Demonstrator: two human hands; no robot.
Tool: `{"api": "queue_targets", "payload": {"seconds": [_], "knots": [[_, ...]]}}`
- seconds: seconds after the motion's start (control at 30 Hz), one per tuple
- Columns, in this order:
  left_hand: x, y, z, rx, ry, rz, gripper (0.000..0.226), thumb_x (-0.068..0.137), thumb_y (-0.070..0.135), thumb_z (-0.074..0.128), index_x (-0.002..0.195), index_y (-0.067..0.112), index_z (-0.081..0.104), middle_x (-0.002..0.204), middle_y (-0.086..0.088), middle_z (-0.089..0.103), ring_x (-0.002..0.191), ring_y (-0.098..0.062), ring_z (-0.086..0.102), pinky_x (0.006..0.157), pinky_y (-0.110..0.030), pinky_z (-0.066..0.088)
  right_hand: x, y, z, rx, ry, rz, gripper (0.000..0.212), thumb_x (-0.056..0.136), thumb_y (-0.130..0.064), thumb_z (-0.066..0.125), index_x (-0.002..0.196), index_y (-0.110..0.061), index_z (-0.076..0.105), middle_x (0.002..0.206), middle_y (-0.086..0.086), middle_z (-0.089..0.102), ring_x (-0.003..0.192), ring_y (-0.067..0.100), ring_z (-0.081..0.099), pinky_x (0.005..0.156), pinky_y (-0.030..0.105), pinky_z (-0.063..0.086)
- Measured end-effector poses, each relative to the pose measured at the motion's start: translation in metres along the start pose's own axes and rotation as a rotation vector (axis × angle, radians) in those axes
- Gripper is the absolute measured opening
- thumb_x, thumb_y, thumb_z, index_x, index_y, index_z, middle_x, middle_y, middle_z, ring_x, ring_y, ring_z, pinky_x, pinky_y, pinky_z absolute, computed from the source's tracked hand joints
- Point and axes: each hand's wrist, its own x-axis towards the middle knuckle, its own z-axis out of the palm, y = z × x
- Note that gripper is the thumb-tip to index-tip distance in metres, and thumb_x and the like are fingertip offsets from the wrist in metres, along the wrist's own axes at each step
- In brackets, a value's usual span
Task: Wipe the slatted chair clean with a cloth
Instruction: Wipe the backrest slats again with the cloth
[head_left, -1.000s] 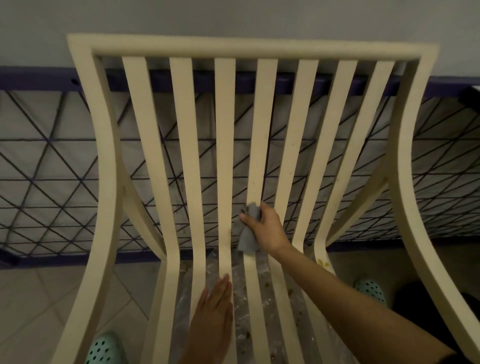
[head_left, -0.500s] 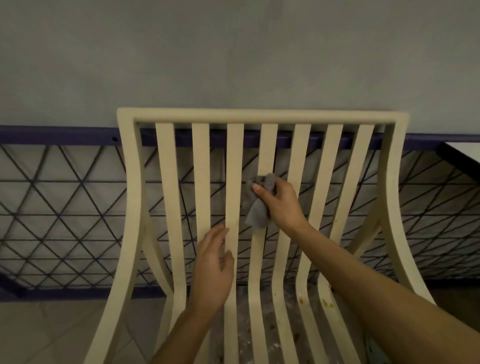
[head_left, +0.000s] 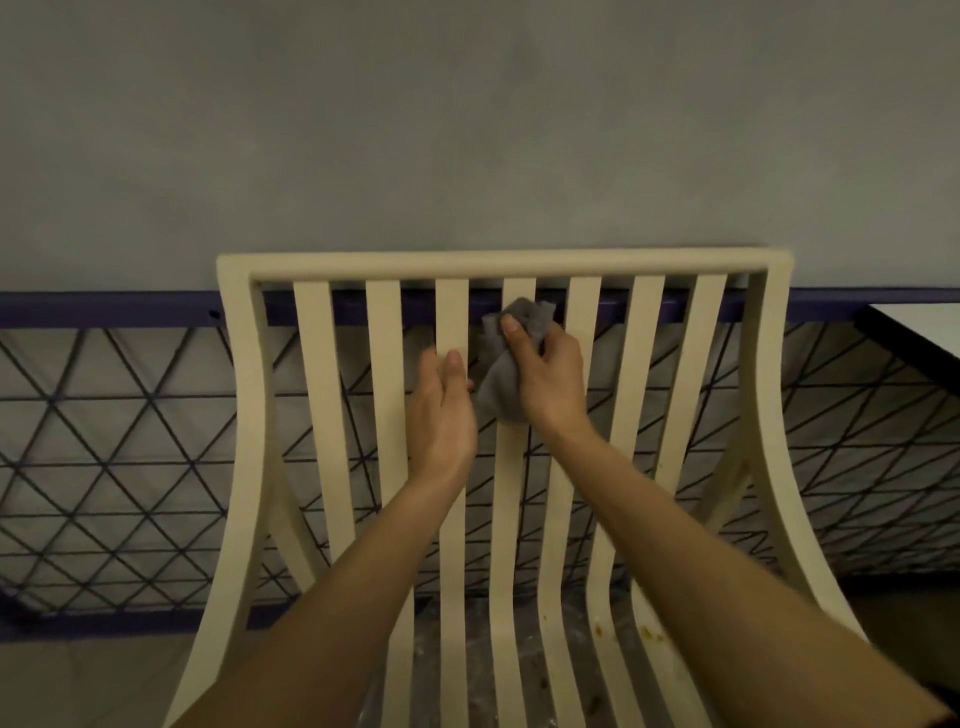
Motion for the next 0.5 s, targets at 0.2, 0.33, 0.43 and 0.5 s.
{"api": "queue_targets", "payload": {"seconds": [0.2,0.33,0.43,0.5], "knots": [[0.001,-0.010,0.005,-0.032,0.034,-0.004,0.036,0.103,0.041,0.026,0.115,0.017,0.050,0.099,-0.003,0.063,0.089,-0.009,0.057,0.066,-0.016,0.037,-0.030,0.025,0.021,0.058,0.217,0.067,0.031,0.099,-0.036,0.049,0.078,-0.014,0.056,0.066,-0.005,0.056,0.062,0.003,0.053,0.060,0.019,0.043],[0.000,-0.011,0.007,-0.036,0.048,-0.004,0.034,0.103,0.040,0.027,0.111,0.016,0.050,0.092,-0.003,0.062,0.080,-0.007,0.055,0.065,-0.017,0.036,-0.047,0.042,0.014,0.048,0.178,0.093,0.033,0.097,-0.037,0.052,0.078,-0.010,0.058,0.066,0.001,0.058,0.063,0.008,0.056,0.059,0.019,0.045],[0.000,-0.012,0.005,-0.028,0.028,-0.018,0.030,0.103,0.039,0.028,0.103,0.019,0.050,0.091,-0.003,0.062,0.079,-0.004,0.054,0.064,-0.017,0.035,-0.070,0.055,0.006,-0.024,0.158,0.163,0.036,0.095,-0.035,0.056,0.067,-0.012,0.050,0.054,-0.005,0.046,0.051,0.004,0.046,0.051,0.016,0.037],[0.000,-0.011,0.002,-0.035,0.003,-0.035,0.030,0.103,0.040,0.028,0.104,0.020,0.050,0.094,-0.003,0.063,0.083,-0.004,0.055,0.064,-0.014,0.035,-0.086,0.067,-0.003,-0.127,0.109,0.222,0.036,0.093,-0.038,0.055,0.065,-0.016,0.049,0.053,-0.008,0.046,0.049,0.003,0.046,0.047,0.015,0.034]]}}
